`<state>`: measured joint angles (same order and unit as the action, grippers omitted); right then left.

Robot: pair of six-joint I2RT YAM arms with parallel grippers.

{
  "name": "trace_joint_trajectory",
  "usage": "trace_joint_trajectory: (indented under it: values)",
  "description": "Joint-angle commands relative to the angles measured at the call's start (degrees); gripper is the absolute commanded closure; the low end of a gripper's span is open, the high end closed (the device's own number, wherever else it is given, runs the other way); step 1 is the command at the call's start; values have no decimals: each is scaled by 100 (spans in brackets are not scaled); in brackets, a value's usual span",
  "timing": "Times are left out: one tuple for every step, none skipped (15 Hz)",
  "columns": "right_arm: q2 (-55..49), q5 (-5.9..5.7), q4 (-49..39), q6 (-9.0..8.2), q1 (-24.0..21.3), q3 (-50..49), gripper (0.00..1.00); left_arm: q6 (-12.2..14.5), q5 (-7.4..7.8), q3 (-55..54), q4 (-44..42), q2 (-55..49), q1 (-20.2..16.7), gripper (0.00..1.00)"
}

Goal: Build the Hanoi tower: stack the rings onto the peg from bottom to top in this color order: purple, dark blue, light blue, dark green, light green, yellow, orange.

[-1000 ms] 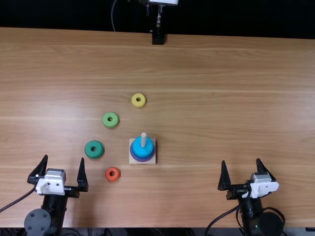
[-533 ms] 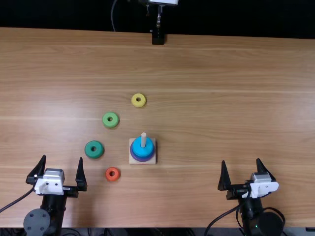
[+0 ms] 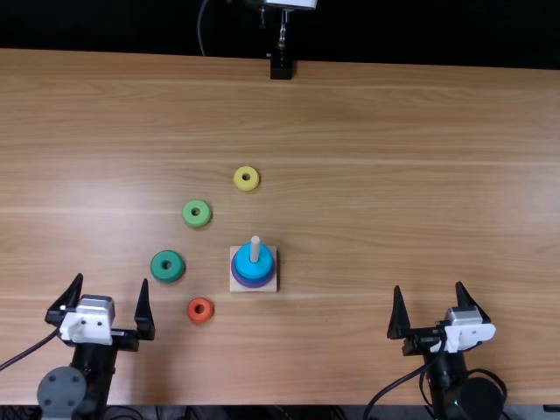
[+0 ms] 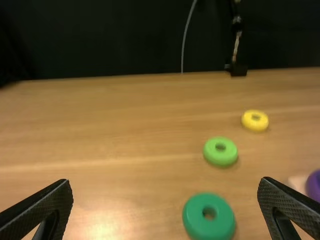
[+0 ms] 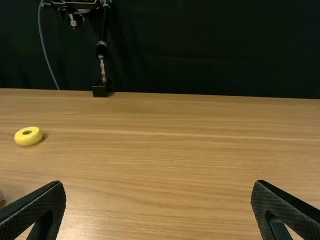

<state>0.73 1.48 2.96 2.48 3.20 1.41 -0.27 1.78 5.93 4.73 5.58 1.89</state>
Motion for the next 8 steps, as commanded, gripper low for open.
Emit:
trace_joint_trajectory:
  values:
    - [-73,0,-26,-5,-83,-53,0,-4,43,409,12,-57,22,0]
    - [-73,0,-26,-5,-83,-53,0,-4,33,426,96,-22,-4,0]
    - [-73,0,-26,-5,-83,-53,0,-15,-20,488,233,-101,4,0]
    - [-73,0,-26,-5,-83,-53,0,-15,-94,514,360,-242,39,0]
    - [-73,0,-26,-5,-83,-53,0,-15,-241,549,487,-339,39,0]
    - [-73,0,-26,-5,-83,-53,0,-4,-305,743,666,-304,31,0]
    - [-73,0,-26,-5,-83,-53,0,-4,-305,1033,866,-119,31,0]
    - [-73,0,-26,-5,-83,-53,0,6,-263,1287,1003,277,-22,0]
